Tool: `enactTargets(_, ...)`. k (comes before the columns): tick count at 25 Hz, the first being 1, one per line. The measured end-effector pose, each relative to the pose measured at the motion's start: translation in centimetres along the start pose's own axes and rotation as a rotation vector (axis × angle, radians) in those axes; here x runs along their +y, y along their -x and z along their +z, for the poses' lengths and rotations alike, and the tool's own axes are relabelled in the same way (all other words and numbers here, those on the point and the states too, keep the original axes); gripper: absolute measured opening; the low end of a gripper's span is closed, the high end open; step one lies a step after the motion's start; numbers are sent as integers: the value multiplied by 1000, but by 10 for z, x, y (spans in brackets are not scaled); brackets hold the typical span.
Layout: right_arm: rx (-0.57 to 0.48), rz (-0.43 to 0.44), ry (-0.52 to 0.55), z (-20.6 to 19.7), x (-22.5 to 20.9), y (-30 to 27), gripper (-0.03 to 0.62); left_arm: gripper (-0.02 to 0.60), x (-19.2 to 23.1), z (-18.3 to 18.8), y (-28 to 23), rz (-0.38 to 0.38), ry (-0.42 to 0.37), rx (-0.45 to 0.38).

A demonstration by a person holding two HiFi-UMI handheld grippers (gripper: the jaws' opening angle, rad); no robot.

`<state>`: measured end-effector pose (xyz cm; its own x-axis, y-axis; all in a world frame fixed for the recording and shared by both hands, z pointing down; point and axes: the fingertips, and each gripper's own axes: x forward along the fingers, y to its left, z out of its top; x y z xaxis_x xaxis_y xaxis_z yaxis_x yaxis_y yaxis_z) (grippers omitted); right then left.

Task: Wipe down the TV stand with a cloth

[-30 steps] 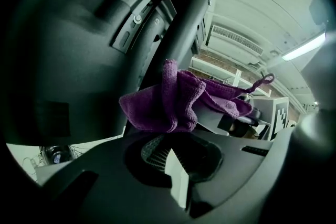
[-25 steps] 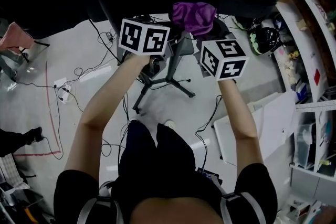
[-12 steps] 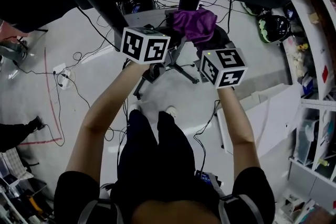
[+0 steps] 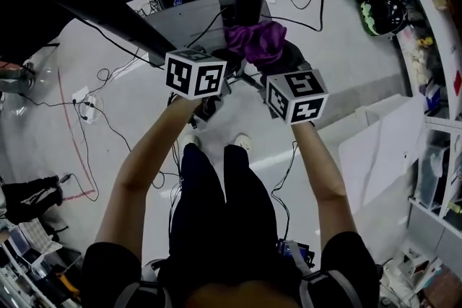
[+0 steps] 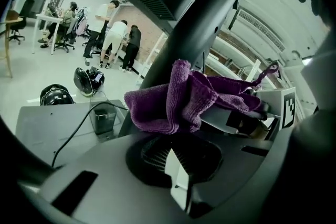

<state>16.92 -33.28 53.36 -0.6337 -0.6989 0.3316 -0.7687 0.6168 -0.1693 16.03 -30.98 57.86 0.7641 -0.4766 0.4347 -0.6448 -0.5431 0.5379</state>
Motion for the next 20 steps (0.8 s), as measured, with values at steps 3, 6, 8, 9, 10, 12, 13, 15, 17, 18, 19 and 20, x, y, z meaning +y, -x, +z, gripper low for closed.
enactTargets(3,31,-5,-20,-27,3,-9,64,6,16,-23,-5,2,26,17)
enactTargets(6,62,-11,-39,-56,2,-21,64,6,33,-47,-13,10,49,42)
enactTargets(8,81,-6,-58,-75,-1,-30,64,6,45,-62,-20,27,48,64)
enactTargets(9,89,-3,-72,-86,-2,-34,64,6,50,-69,-24,35,43,78)
enactTargets(10,95,-2,-86,-96,-4,-37,64,6,56,-78,-28,41,39,92)
enactTargets(12,107,-6,-109,-115,-8,-44,64,6,66,-94,-37,48,40,116)
enactTargets(13,112,-7,-114,-124,-10,-47,64,6,71,-102,-42,51,46,123)
enactTargets(15,125,-4,-111,-142,-14,-54,64,6,82,-115,-52,58,59,128)
enactTargets(17,141,-1,-103,-158,-18,-59,64,6,90,-127,-61,63,70,132)
enactTargets(18,147,0,-100,-165,-20,-61,64,6,93,-132,-65,66,73,136)
enactTargets(19,150,2,-98,-172,-23,-62,64,6,97,-138,-70,70,76,139)
enactTargets(20,149,5,-96,-178,-25,-64,64,6,100,-144,-74,74,78,142)
